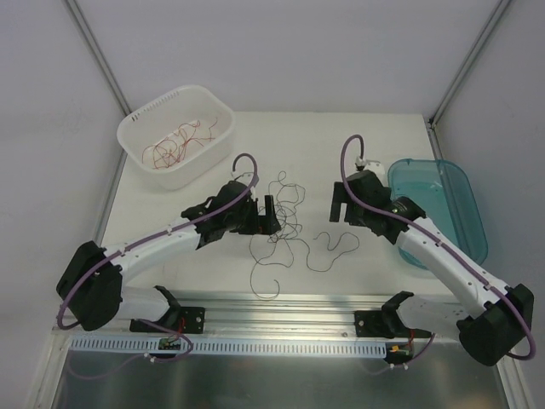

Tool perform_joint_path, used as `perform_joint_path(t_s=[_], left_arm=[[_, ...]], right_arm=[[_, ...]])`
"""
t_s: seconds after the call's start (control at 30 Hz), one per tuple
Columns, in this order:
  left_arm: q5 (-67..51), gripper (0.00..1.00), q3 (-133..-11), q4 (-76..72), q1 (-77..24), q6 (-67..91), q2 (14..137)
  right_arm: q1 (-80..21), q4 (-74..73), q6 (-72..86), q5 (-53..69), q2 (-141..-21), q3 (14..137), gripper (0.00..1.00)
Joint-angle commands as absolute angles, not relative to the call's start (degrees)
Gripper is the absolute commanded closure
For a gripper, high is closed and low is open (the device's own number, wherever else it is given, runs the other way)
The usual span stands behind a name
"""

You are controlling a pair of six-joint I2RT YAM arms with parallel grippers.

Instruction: Untangle the cables

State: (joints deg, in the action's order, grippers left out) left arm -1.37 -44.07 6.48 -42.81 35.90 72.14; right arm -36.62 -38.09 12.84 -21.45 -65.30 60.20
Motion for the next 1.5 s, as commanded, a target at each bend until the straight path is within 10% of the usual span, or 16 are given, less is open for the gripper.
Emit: perform_joint_path(t_s=[0.0, 0.53, 0.83, 1.07, 1.3, 1.47], left_arm=[[-3.2, 0.01, -48.9, 6.6, -43.2, 33.8, 77.1], [3.0, 0.1, -58.4, 9.2, -47.0, 35.4, 95.6], [5.3, 0.24, -58.9, 10.1, -47.1, 36.8, 99.9], [9.3, 0.47, -59.3, 11.2, -46.9, 36.4, 101.9], [13.2, 0.88, -58.4, 13.7, -45.0, 36.5, 101.1], [13.8, 0.98, -56.3, 15.0, -41.1, 35.8, 98.2]], right_arm=[[-34.0, -41.3, 24.9, -24.0, -62.8, 53.4, 0.01], [-27.4, -21.9, 37.4, -17.0, -65.6, 35.7, 0.23], [-27.3, -21.7, 36.7, -17.1, -68.4, 34.8, 0.64], [-27.3, -30.6, 32.7, -19.9, -61.5, 38.0, 0.99], [-27.2, -45.9, 22.8, -30.0, -50.3, 50.3, 0.99], [-26.7, -54.9, 13.3, -34.2, -48.2, 67.7, 0.99]])
